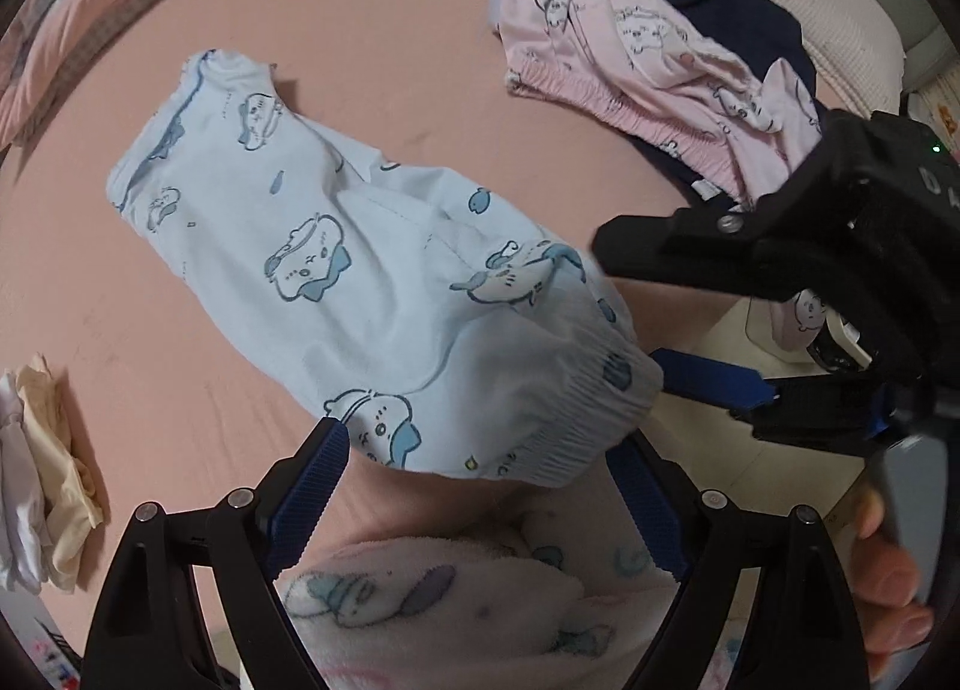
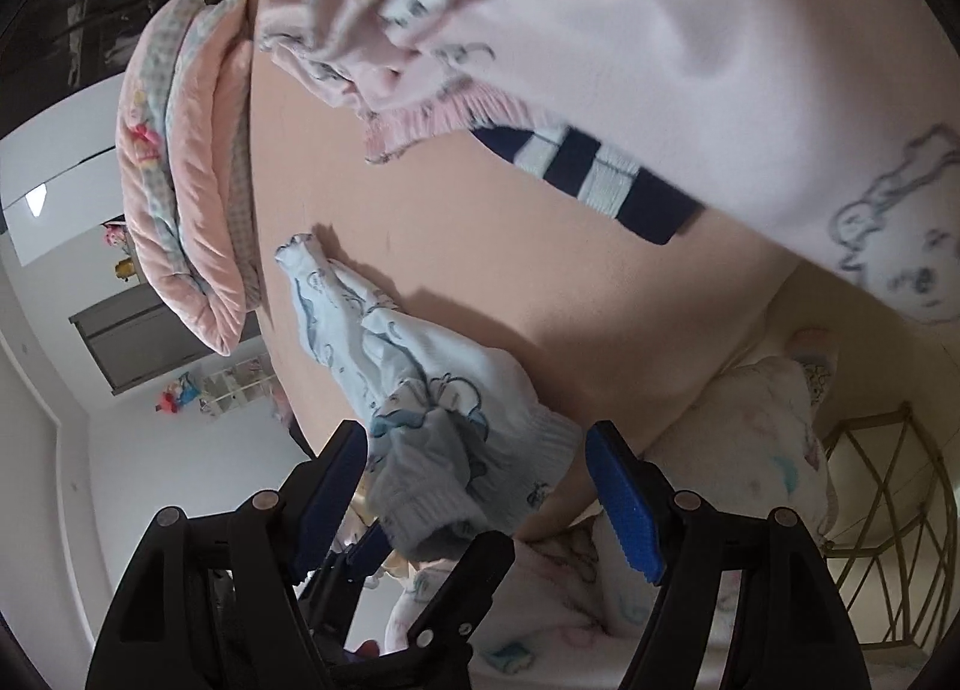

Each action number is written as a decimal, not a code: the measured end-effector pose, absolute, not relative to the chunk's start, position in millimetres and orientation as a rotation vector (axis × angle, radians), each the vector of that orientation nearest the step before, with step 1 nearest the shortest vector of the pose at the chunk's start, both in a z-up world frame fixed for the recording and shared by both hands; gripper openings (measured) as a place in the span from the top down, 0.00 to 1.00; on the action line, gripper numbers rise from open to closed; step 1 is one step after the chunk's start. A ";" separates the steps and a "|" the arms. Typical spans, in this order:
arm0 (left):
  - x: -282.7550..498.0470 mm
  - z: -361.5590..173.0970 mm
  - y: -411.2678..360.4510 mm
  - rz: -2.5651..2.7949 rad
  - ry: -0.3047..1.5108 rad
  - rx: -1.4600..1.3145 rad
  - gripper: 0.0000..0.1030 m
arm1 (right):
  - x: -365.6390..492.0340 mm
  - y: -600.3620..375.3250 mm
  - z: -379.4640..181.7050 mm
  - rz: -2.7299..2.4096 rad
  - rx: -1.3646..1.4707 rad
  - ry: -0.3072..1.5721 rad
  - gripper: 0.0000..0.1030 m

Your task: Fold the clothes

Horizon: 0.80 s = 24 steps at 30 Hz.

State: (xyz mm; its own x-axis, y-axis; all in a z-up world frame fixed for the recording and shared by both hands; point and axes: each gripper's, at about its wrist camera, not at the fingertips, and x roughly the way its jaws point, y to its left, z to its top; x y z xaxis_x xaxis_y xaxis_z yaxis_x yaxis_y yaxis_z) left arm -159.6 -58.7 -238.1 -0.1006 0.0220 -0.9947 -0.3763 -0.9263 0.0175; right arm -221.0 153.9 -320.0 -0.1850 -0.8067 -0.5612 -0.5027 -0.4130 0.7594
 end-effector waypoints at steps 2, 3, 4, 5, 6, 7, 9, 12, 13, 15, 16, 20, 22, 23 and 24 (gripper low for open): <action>-160.5 -243.8 -55.4 2.075 0.421 -1.928 0.15 | -221.6 150.9 -325.1 -1.616 1.808 -1.541 0.27; -160.7 -246.5 -53.9 2.065 0.433 -1.938 0.15 | -221.8 150.1 -326.5 -1.610 1.806 -1.548 0.27; -161.2 -249.2 -52.6 2.054 0.439 -1.945 0.15 | -221.9 149.3 -327.9 -1.605 1.804 -1.554 0.27; -162.1 -251.2 -52.5 2.050 0.440 -1.956 0.15 | -222.1 148.5 -329.3 -1.599 1.801 -1.561 0.27; -163.3 -252.7 -53.5 2.052 0.434 -1.965 0.15 | -222.3 147.7 -330.7 -1.594 1.799 -1.567 0.27; -164.5 -254.2 -54.7 2.053 0.427 -1.975 0.15 | -222.5 146.9 -332.1 -1.588 1.797 -1.573 0.27; -167.0 -257.0 -59.0 2.044 0.369 -1.997 0.15 | -222.8 145.3 -334.9 -1.577 1.792 -1.586 0.27; -170.3 -260.1 -67.0 2.008 0.241 -2.020 0.15 | -222.9 142.4 -336.4 -1.562 1.782 -1.594 0.27; -171.2 -259.9 -71.2 2.002 0.186 -2.021 0.15 | -222.8 141.3 -336.4 -1.556 1.778 -1.595 0.27; -172.4 -258.5 -81.0 2.000 0.072 -2.014 0.15 | -223.3 136.0 -334.6 -1.526 1.776 -1.577 0.27; -172.3 -257.6 -85.8 1.996 0.019 -2.005 0.15 | -223.5 133.4 -333.7 -1.512 1.774 -1.569 0.27; -171.2 -256.7 -101.6 1.976 -0.132 -1.982 0.15 | -227.1 126.9 -321.6 -1.561 1.765 -1.484 0.27; -170.2 -257.5 -106.0 1.974 -0.154 -1.980 0.15 | -230.7 123.0 -317.6 -1.581 1.772 -1.444 0.27; -169.9 -258.2 -105.5 1.975 -0.140 -1.984 0.15 | -232.4 121.0 -315.6 -1.590 1.776 -1.424 0.27; -169.5 -258.9 -104.7 1.976 -0.125 -1.988 0.15 | -233.2 119.5 -313.9 -1.604 1.779 -1.410 0.27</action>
